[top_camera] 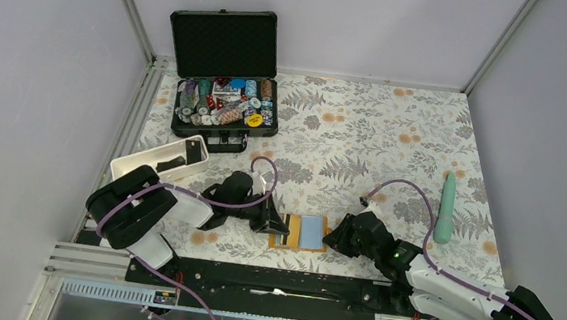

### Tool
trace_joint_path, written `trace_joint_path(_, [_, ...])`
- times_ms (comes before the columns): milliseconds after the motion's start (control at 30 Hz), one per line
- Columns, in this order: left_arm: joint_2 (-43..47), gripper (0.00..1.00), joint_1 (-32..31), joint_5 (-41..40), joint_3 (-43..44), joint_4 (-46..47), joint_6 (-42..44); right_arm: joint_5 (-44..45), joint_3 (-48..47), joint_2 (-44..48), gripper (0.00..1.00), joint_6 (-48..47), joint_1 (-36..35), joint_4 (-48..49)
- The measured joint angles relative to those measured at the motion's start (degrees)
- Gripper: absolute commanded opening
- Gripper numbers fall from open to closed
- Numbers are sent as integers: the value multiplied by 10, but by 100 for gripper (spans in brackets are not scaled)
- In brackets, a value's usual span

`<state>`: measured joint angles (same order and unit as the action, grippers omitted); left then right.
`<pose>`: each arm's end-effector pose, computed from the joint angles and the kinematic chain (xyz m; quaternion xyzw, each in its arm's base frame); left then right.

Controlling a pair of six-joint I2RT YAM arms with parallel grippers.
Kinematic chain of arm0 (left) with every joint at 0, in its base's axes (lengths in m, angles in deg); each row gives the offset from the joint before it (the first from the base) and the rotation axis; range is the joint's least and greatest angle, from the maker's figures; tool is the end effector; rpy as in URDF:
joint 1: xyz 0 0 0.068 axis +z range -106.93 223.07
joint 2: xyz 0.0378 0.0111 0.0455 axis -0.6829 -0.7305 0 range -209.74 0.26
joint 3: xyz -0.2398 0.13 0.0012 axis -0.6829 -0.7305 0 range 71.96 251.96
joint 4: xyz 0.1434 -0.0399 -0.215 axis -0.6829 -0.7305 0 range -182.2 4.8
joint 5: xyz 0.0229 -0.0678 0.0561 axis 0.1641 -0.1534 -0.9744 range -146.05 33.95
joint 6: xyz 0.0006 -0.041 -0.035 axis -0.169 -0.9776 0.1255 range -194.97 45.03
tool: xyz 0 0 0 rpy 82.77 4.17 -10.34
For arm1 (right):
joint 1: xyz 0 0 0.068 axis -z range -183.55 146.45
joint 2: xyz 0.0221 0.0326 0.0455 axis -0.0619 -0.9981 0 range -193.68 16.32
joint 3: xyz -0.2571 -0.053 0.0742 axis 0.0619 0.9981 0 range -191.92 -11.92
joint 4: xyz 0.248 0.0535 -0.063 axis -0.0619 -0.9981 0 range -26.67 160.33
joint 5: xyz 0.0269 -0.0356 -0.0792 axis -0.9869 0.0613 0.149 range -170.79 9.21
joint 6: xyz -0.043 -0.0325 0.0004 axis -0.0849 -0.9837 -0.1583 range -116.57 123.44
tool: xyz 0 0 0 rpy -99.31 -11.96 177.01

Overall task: Put the credit cards into the card holder
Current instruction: Insert the credit card into the card holder.

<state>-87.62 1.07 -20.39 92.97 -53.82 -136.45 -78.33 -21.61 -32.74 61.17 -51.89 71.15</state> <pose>0.1686 -0.1797 0.1158 -0.0050 0.8578 -0.5109 0.0563 0.1076 0.1187 0.1357 0.0831 0.8969 0.3352 0.2764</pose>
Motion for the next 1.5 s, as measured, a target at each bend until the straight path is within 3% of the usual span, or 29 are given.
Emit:
trace_joint_path(500, [-47, 0, -11, -59, -50, 155, -62, -1, 0, -14, 19, 0, 0, 11])
trace_joint_path(1500, [-67, 0, -24, -68, -64, 189, -71, 0, -4, -25, 16, -1, 0, 15])
